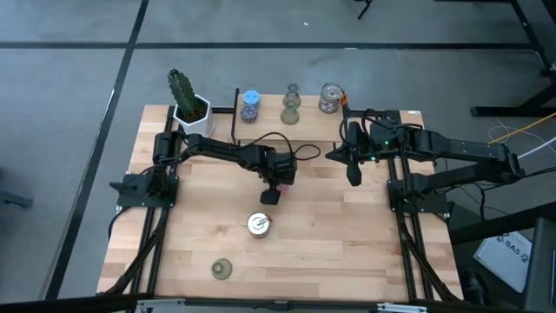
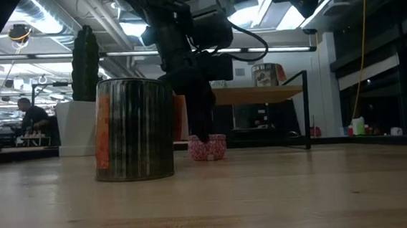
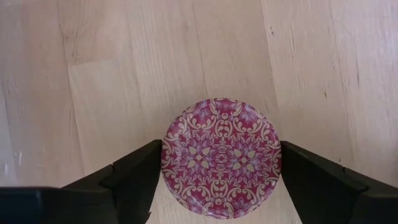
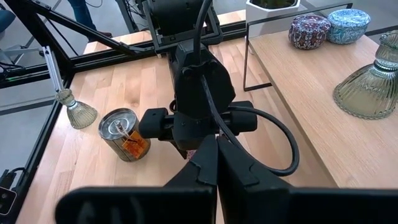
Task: Pick & Place candle stick holders
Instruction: Put the pink scented candle aligned with the red scented candle on the shelf
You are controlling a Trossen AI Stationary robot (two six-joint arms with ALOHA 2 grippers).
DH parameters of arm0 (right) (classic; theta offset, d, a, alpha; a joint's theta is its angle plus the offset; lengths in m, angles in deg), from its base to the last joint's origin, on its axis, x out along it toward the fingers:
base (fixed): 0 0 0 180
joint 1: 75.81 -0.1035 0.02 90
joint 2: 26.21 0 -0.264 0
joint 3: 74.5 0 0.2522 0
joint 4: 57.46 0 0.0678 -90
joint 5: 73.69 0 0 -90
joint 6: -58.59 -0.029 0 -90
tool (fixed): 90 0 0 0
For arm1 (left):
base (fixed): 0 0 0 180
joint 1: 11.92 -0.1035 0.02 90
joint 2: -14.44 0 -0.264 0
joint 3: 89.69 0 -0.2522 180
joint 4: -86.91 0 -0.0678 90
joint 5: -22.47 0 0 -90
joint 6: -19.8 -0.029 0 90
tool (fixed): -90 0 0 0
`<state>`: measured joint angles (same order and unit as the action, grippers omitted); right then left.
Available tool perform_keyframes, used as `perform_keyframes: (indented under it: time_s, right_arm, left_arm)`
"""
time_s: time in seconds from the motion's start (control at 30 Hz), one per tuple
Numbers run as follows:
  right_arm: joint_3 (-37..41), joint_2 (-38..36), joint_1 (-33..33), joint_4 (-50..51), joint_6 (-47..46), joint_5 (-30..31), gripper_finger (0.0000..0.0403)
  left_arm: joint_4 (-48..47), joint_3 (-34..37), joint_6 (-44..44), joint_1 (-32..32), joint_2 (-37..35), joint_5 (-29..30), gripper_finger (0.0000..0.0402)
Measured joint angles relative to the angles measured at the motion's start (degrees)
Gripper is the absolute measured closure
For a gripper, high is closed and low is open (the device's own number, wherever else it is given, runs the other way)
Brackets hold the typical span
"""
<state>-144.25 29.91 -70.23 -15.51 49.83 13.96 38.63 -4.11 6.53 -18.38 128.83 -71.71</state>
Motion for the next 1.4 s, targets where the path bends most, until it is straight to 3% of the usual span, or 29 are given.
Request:
perform_keyframes:
  time_s: [1.0, 1.4]
  right_arm:
    - [0.0, 0.0, 0.0, -0.1, 0.2, 1.1, 0.0402]
    - [0.0, 0.0, 0.0, -0.1, 0.2, 1.3, 0.0402]
  left_arm:
    - [-2.9, -0.2, -0.1, 0.0, -2.1, 0.1, 0.0103]
    - [-13.1, -10.6, -0.4, -0.8, -2.5, 0.0, 0.0103]
